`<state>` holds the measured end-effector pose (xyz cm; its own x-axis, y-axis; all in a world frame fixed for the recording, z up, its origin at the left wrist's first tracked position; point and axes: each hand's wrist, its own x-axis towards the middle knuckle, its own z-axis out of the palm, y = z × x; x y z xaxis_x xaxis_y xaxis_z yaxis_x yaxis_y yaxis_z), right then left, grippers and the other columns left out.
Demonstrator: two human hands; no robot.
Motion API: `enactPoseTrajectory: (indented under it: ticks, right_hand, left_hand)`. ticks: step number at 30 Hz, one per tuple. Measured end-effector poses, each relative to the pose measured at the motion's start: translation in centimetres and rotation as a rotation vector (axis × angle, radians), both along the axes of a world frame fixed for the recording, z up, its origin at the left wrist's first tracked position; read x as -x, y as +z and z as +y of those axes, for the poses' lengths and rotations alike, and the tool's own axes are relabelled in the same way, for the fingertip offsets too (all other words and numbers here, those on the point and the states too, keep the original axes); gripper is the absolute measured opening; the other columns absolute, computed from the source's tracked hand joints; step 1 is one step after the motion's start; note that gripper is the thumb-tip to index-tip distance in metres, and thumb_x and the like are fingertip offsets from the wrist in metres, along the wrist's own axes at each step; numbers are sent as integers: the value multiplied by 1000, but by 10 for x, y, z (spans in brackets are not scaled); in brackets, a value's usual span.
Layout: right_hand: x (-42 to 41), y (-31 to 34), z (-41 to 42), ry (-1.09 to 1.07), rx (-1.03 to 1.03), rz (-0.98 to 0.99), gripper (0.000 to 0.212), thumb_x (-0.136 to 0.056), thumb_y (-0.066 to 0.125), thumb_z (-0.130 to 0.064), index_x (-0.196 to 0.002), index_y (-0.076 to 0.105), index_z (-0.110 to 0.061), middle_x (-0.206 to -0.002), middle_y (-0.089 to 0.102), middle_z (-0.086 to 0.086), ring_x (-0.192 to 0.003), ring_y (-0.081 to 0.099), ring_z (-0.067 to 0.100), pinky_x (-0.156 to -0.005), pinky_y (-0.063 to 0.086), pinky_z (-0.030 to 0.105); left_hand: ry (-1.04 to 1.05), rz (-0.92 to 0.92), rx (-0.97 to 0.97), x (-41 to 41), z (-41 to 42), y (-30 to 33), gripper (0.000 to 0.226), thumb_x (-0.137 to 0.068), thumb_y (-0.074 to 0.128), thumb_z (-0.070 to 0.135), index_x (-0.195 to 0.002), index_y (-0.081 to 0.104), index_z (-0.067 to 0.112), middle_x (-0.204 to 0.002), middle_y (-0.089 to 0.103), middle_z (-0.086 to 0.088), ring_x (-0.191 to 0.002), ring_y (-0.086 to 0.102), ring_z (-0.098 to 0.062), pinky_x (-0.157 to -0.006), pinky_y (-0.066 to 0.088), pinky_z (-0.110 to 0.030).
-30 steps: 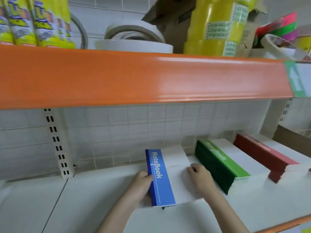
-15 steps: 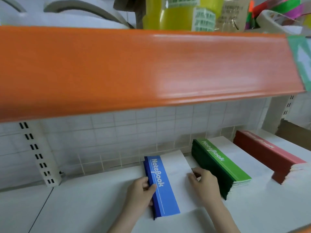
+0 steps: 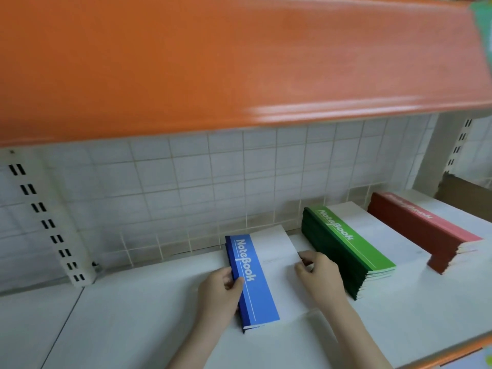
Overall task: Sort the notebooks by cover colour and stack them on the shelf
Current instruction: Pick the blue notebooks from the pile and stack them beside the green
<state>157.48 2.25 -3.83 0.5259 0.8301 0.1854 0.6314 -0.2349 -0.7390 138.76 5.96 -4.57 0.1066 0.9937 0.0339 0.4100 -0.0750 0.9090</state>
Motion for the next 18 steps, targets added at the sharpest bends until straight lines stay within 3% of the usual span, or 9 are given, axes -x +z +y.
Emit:
enactPoseTrajectory:
  ticks: [2,4,6,8,12,14,18]
  right_hand:
    - [0,-1,-1,16,15,13,21,-83,54,-7,-95,65,6,-75,62,22,-72,55,36,-58,44,34]
    - [-1,-2,0,14,22,18,21,-83,54,-7,-94,65,6,-82,64,24,-80,58,38,-66,50,40]
    - [-1,-3,0,14,26,9,21,-83,55,-8,-95,65,6,-88,66,23,-86,59,37,-71,50,41]
    - [-1,-4,1,24,33,-5,20,-83,54,-8,-94,65,5,-89,66,23,-85,59,37,-67,49,39]
    - [-2,-8,3,39,67,-21,18,-83,50,-7,-87,63,5,-81,60,24,-66,46,30,-56,31,29]
    - [-2,-9,4,33,93,-43,16,-84,50,-8,-78,56,5,-75,50,18,-62,38,24,-56,26,29]
    - [-2,-11,2,38,128,-99,25,-88,49,-12,-65,41,-6,-82,44,8,-70,44,24,-56,22,31]
  left_hand:
    - [-33,41,-21,1,1,-2,12,-86,62,12,-75,62,8,-78,70,-13,-78,66,-34,-66,53,-45]
    - [-38,63,-45,1,4,-6,14,-85,63,12,-84,64,-2,-82,70,-17,-78,65,-36,-67,52,-47]
    - [-30,72,-57,0,4,-6,10,-84,63,12,-85,64,2,-83,70,-18,-80,66,-35,-68,53,-48]
    - [-29,79,-67,-1,3,-6,8,-85,63,12,-83,63,4,-84,70,-19,-81,66,-34,-70,52,-46]
    - [-20,117,-90,-1,5,-8,15,-85,63,14,-83,64,-1,-83,70,-17,-82,67,-30,-73,51,-41]
    - [-23,124,-87,-2,4,-8,13,-86,62,14,-83,64,1,-85,71,-16,-84,67,-30,-74,51,-40]
    - [-44,119,-65,-1,5,-8,20,-87,59,12,-88,64,-7,-84,69,-20,-82,65,-34,-71,52,-45]
